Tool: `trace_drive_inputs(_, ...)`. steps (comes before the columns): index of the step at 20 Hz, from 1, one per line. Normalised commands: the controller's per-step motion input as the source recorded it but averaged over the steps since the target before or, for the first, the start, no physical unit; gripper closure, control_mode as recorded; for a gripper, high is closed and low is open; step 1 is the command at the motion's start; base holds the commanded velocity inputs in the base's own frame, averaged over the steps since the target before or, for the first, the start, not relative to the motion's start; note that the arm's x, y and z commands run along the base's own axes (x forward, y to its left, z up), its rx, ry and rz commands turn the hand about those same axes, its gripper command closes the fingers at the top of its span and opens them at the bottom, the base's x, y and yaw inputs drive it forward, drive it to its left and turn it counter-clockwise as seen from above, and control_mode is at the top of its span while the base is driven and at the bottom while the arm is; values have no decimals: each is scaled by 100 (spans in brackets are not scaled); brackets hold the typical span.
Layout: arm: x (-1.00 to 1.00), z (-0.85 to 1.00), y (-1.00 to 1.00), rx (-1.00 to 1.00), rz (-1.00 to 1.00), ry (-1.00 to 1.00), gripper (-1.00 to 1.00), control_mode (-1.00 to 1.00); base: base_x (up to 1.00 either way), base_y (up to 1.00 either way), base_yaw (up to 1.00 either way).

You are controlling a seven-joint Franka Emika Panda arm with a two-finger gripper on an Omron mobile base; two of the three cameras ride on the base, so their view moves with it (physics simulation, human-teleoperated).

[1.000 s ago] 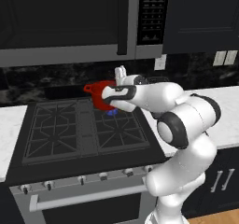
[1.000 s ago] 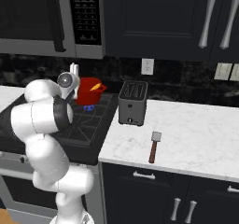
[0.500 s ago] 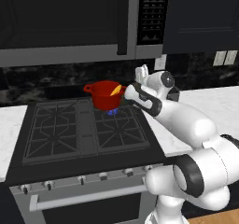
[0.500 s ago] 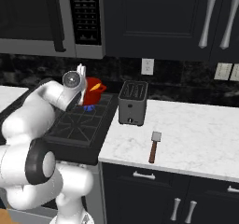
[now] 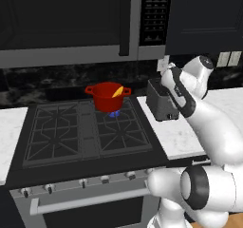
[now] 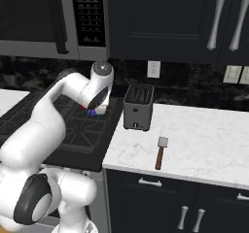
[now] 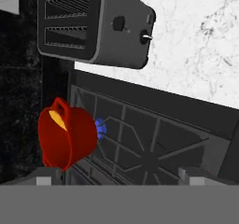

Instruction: Put the corn and carrot in the pot. Retrieve the spatula and lightly stir the vegetables in the pot.

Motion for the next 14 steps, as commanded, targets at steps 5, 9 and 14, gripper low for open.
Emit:
trace_drive_inputs(5, -68, -11, -73, 2, -8, 7, -100, -100, 0, 0, 0)
trace_drive_inputs(9, -24, -20, -36, 9, -71, 11, -100, -100, 0, 0, 0)
trace_drive_inputs(14, -5, -34, -7, 8, -93, 5, -100, -100, 0, 0, 0)
